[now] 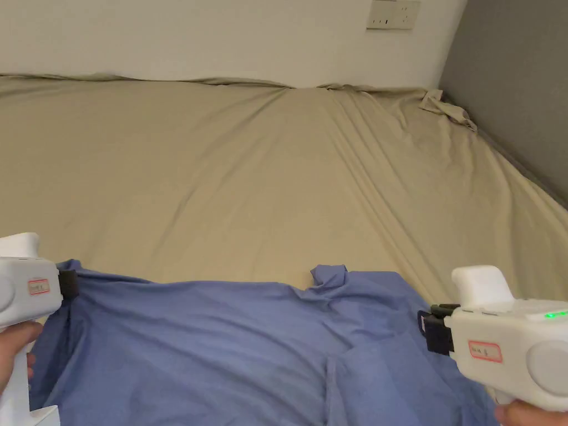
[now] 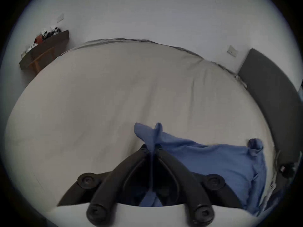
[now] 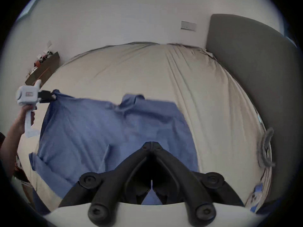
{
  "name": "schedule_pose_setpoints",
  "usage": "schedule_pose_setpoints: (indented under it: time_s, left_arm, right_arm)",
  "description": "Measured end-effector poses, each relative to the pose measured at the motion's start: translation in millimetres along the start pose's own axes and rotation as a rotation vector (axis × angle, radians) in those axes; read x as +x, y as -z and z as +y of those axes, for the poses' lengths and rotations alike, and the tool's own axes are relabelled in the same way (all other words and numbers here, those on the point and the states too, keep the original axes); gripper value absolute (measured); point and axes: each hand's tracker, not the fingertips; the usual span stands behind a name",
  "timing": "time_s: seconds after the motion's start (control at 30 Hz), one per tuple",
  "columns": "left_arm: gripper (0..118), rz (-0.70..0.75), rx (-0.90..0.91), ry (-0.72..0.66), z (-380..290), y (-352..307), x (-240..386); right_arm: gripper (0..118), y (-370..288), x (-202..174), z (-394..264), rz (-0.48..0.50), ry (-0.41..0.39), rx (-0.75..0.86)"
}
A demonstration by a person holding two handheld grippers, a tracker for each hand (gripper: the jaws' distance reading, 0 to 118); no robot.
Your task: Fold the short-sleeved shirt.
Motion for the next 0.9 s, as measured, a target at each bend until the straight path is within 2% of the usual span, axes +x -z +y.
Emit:
schedule_pose_setpoints:
  time_s: [0.03,0.07,0.1,0.13,0.17,0.2,0.27,0.33,0.37,0.4,0.43,0.47,0.57,0.63,0.7,0.77,0.8,0.83,0.9]
  left_arm:
    - [0,-0.023,0.002,-0.023,11.3,5.4,-11.6]
    - [0,-0.057,-0.018,-0.056,13.5,1.2,-15.1]
    - [0,-0.052,-0.019,-0.054,14.9,-6.5,-16.5]
    - [0,-0.057,-0.017,-0.055,15.4,-12.3,-17.1]
    - [0,-0.06,-0.018,-0.048,16.1,-14.4,-20.3]
    - [0,-0.063,-0.014,-0.044,15.9,-17.7,-20.4]
    - [0,-0.063,-0.01,-0.014,16.9,-21.5,-19.5]
    - [0,-0.06,-0.014,-0.011,13.6,-22.1,-18.6]
    - [0,-0.055,-0.015,-0.007,13.7,-21.7,-19.2]
    - [0,-0.048,-0.016,-0.007,14.2,-20.6,-20.5]
    - [0,-0.046,-0.021,-0.011,12.4,-19.4,-22.6]
    - [0,-0.048,-0.025,-0.022,11.6,-18.2,-25.3]
    - [0,-0.065,-0.017,-0.058,7.0,-18.1,-29.7]
    - [0,-0.085,-0.015,-0.08,6.5,-15.7,-32.8]
    - [0,-0.142,-0.005,-0.153,3.4,-19.3,-37.0]
    - [0,-0.17,0.023,-0.192,5.2,-26.8,-39.5]
    - [0,-0.186,0.039,-0.213,8.0,-33.9,-39.9]
    - [0,-0.205,0.059,-0.23,9.5,-41.2,-38.5]
    - [0,-0.283,0.093,-0.272,19.9,-56.3,-36.4]
  right_arm:
    - [80,16.8,7.2,11.6,0.011,-0.014,-0.018]
    - [118,35.8,13.9,23.1,0.014,-0.026,-0.056]
    - [113,59.0,21.1,31.6,0.017,-0.023,-0.124]
    - [112,67.5,26.3,34.7,0.05,-0.017,-0.037]
    - [114,84.0,33.4,43.5,0.037,-0.015,-0.086]
    - [117,99.5,38.8,46.6,-0.008,0.019,-0.141]
    - [117,123.3,49.3,48.9,-0.04,0.006,-0.215]
    - [110,143.6,53.8,44.1,-0.094,0.007,-0.248]
    - [88,151.7,53.2,40.1,-0.125,0.009,-0.28]
    - [25,155.0,47.7,41.0,-0.131,-0.011,-0.323]
    - [5,157.7,43.1,39.6,-0.151,-0.04,-0.358]
    - [5,158.8,37.4,36.9,-0.189,-0.08,-0.369]
    - [4,147.9,22.3,32.9,-0.151,-0.123,-0.294]
    - [4,142.7,26.2,34.8,-0.098,-0.063,-0.289]
    - [4,119.7,32.7,43.8,-0.062,0.069,-0.168]
    - [4,98.4,37.5,53.4,0.015,0.144,-0.093]
    - [4,84.0,38.4,59.7,0.036,0.145,-0.04]
    - [4,70.8,35.2,66.0,0.038,0.112,0.008]
    - [4,40.6,22.6,82.4,0.047,0.01,0.084]
